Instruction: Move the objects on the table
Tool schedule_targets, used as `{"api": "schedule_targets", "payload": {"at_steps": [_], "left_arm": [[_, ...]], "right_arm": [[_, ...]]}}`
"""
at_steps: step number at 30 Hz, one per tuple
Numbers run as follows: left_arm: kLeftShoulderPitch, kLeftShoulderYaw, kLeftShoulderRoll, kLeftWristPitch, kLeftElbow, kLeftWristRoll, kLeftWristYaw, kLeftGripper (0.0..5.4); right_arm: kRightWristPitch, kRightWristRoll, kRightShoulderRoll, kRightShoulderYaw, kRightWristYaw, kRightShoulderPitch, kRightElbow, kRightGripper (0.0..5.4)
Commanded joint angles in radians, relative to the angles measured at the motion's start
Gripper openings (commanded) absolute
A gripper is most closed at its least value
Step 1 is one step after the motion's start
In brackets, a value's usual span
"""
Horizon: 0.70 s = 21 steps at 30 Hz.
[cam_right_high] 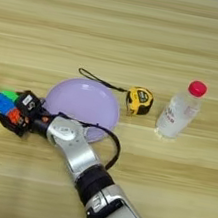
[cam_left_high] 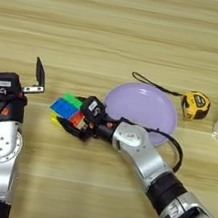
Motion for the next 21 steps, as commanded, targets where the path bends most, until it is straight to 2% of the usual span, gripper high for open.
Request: {"api": "schedule_targets", "payload": {"at_steps": [1,10,16,21], "left_arm": [[0.004,-0.002,-0.001,0.014,-0.008,0.007,0.004,5.40],[0.003,-0.004,-0.003,0.014,-0.005,0.008,0.004,5.40],[0.003,-0.004,-0.003,0.013,-0.003,0.007,0.003,5.40],[0.002,-0.008,-0.006,0.012,0.001,0.010,0.003,5.40]], "right_arm": [[0.030,0.016,0.053,-0.036,-0.031,0.028,-0.082,3.34],[0.110,0.042,0.004,-0.149,-0.086,0.004,-0.222,3.34],[0.132,0.039,-0.034,-0.240,-0.122,-0.025,-0.219,3.34],[0.100,0.011,-0.072,-0.299,-0.182,-0.036,-0.182,3.34]]}}
